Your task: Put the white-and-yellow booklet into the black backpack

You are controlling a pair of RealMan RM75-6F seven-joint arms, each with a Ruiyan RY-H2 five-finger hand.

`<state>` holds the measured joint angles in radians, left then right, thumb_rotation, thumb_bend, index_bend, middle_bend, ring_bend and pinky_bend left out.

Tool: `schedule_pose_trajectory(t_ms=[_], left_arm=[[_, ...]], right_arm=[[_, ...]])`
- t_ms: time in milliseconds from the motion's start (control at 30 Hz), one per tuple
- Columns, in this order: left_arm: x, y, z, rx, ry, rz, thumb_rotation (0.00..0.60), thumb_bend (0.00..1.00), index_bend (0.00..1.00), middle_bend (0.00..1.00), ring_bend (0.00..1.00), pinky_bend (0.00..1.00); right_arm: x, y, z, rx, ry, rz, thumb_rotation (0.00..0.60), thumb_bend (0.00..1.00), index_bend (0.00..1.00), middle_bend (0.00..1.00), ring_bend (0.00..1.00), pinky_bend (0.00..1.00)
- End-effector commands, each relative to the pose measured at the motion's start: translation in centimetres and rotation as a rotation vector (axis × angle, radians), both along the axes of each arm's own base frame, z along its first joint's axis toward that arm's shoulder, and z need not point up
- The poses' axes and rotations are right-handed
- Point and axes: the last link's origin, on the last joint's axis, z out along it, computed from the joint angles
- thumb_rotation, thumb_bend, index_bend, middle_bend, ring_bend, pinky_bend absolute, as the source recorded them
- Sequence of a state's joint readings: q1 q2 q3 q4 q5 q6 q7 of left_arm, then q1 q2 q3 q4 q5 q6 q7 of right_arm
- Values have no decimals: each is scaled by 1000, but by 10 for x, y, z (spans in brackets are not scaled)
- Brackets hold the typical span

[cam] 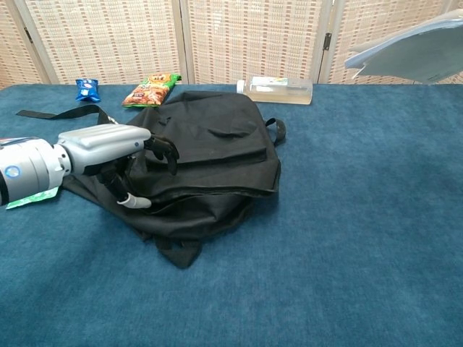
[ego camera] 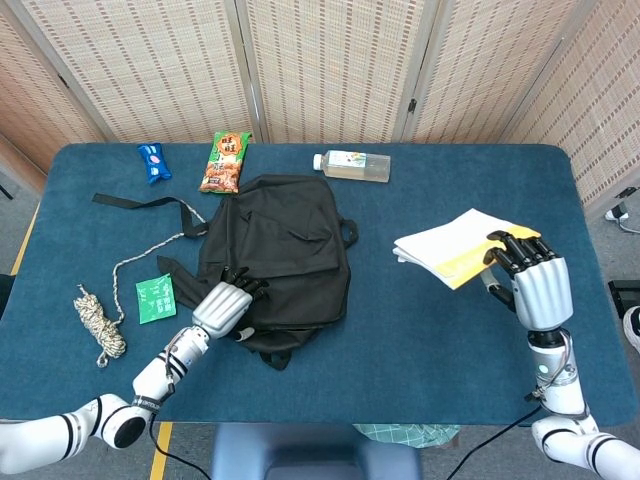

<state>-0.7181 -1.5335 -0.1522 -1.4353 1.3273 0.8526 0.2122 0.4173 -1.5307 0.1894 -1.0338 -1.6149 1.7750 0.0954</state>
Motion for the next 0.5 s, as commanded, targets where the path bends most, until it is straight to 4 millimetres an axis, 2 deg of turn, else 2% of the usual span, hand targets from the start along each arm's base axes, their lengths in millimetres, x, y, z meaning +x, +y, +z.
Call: schedule_pose_trajectory(t_ms=[33, 267, 500], left_arm=[[1, 2, -2, -11, -31, 37, 600, 381, 419, 238, 247, 104], [0, 8, -2, 11, -84, 81, 600, 567, 505, 284, 282, 130], [7, 17, 4, 39, -217, 176, 600, 648, 586, 337, 330, 145]], right_arm=[[-1, 0, 0, 1, -3, -2, 600, 539, 647, 444, 562, 537], [-4, 1, 0, 5, -10, -9, 600, 539, 647, 444, 558, 536], [1, 6, 1, 29, -52, 33, 600, 539, 648, 444, 562, 537]])
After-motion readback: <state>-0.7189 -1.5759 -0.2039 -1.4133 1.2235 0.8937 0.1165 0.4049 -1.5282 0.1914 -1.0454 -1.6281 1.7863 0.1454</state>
